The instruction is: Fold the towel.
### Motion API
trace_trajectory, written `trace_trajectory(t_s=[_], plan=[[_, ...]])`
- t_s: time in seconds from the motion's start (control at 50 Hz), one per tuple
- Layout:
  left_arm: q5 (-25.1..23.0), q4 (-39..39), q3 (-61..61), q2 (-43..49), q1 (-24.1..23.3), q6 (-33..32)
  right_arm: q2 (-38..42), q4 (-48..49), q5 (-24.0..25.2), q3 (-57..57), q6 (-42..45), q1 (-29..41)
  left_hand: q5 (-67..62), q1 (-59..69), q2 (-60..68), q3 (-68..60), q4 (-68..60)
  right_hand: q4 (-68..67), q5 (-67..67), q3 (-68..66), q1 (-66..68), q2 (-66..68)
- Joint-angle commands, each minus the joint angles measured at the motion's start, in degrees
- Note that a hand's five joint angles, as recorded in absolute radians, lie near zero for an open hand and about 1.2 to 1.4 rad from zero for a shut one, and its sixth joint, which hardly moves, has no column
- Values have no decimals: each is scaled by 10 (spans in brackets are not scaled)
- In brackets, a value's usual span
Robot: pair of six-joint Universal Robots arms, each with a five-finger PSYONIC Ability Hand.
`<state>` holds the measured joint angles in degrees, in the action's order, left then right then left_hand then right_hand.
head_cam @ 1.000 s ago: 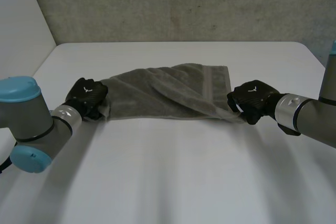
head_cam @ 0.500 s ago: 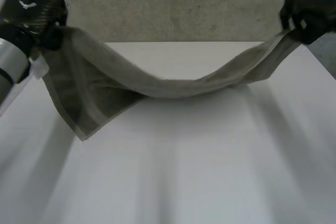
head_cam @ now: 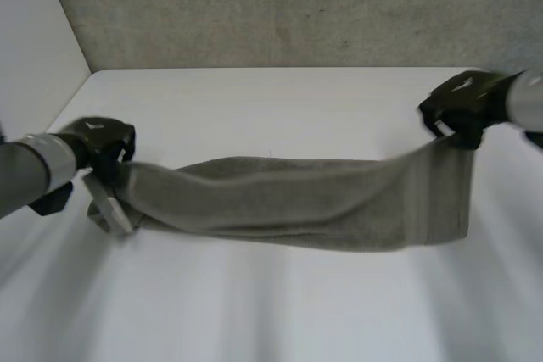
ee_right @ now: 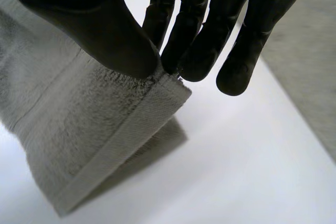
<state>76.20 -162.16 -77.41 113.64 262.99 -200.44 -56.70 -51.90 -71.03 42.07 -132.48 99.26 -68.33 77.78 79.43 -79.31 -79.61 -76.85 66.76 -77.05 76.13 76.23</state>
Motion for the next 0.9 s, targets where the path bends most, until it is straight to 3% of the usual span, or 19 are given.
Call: trace_trajectory(t_s=[0.02, 0.14, 0.18, 0.24, 0.28, 0.3, 0.32, 0.34, 0.36, 0.42, 0.58, 0.7, 0.8, 0.9], plan=[[20, 4, 125, 109, -25, -10, 97, 65, -57, -42, 9, 55, -17, 22, 6, -7, -4, -32, 32, -29, 39, 38], [68, -2, 294, 171, -47, -12, 160, 109, -84, -159, 4, 59, -17, 22, 6, -7, -4, -32, 32, -29, 39, 38], [74, -13, 343, 180, -54, -12, 198, 157, -97, -287, -14, 71, -17, 22, 6, -7, -4, -32, 32, -29, 39, 38], [83, -69, 434, 188, -65, -2, 218, 230, -121, -425, -57, 84, -17, 22, 6, -7, -4, -32, 32, -29, 39, 38], [91, -162, 490, 179, -79, 10, 221, 281, -139, -488, -92, 88, -17, 22, 6, -7, -4, -32, 32, -29, 39, 38], [91, -163, 490, 179, -79, 10, 217, 323, -151, -530, -125, 88, -17, 22, 6, -7, -4, -32, 32, -29, 39, 38], [98, -230, 499, 164, -85, 30, 208, 359, -159, -552, -152, 88, -17, 22, 6, -7, -4, -32, 32, -29, 39, 38], [98, -231, 499, 164, -85, 30, 208, 359, -159, -553, -153, 88, -17, 22, 6, -7, -4, -32, 32, -29, 39, 38], [105, -289, 496, 142, -85, 60, 196, 377, -160, -551, -169, 87, -17, 22, 6, -7, -4, -32, 32, -29, 39, 38], [109, -359, 492, 123, -80, 109, 158, 387, -155, -510, -181, 82, -17, 22, 6, -7, -4, -32, 32, -29, 39, 38], [102, -330, 450, 124, -71, 130, 122, 385, -85, -356, -182, 80, -17, 22, 6, -7, -4, -32, 32, -29, 39, 38], [91, -331, 302, 121, -50, 127, 128, 348, -23, -299, -180, 80, -17, 22, 6, -7, -4, -32, 32, -29, 39, 38], [38, -347, 194, 123, -41, 122, 146, 322, 9, -240, -161, 71, -17, 22, 6, -7, -4, -32, 32, -29, 39, 38], [-32, -392, 55, 126, -34, 78, 167, 322, 15, -92, -54, 65, -17, 22, 6, -7, -4, -32, 32, -29, 39, 38]])
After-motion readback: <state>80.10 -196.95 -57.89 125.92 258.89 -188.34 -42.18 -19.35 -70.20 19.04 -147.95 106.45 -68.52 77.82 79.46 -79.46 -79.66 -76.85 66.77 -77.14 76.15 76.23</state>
